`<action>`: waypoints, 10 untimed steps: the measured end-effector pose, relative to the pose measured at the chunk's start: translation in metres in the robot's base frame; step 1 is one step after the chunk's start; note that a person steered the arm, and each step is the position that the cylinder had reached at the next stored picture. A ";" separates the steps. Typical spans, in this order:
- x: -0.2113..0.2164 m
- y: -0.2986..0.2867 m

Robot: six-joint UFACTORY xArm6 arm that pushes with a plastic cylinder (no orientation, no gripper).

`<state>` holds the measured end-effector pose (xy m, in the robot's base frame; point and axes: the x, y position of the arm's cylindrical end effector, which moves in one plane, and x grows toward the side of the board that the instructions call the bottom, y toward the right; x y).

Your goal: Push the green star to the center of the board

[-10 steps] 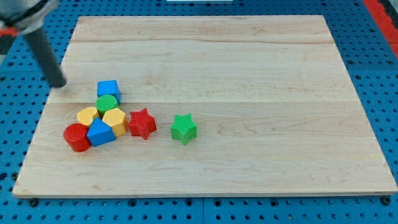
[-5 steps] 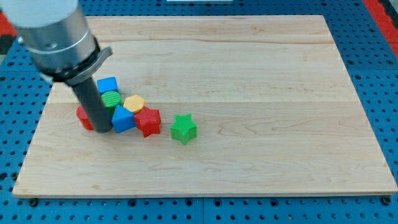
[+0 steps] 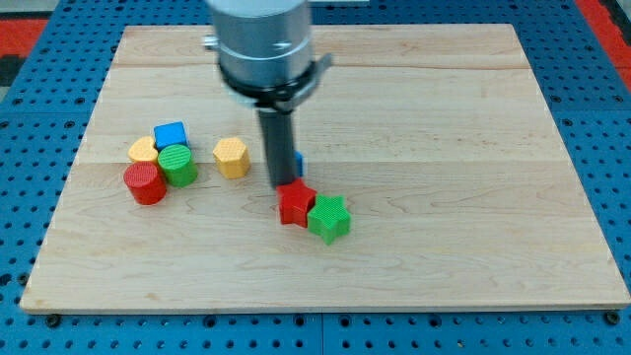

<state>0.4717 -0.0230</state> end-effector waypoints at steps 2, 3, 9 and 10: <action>-0.010 0.057; -0.010 0.030; 0.062 0.072; 0.065 0.099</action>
<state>0.5366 0.0762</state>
